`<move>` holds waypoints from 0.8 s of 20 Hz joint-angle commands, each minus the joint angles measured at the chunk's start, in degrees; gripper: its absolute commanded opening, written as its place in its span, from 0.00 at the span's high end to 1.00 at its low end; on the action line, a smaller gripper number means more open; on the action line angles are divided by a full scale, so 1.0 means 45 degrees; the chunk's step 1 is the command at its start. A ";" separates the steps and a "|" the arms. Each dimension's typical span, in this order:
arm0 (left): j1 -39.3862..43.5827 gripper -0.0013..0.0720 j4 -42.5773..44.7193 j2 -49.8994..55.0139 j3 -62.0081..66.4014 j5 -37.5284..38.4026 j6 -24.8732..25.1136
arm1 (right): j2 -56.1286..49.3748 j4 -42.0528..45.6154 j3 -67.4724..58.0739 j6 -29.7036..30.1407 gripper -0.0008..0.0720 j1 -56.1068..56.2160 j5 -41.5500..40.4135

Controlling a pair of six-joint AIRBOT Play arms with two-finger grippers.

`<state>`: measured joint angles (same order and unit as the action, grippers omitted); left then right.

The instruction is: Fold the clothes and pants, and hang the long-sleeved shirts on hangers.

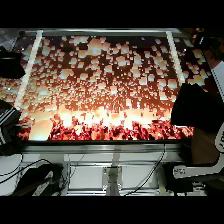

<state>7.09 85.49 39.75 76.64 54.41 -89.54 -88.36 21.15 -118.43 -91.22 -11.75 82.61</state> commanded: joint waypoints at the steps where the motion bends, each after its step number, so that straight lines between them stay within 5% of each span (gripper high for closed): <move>1: -0.0039 0.97 0.0753 -0.0486 0.0034 0.0053 0.0316 | -0.0039 0.0899 0.0000 0.0102 0.95 0.1044 -0.0296; 16: -0.0039 0.97 0.1001 -0.0583 0.0034 0.0058 0.0291 | -0.0039 0.1457 0.0000 0.0102 0.95 0.1020 -0.0325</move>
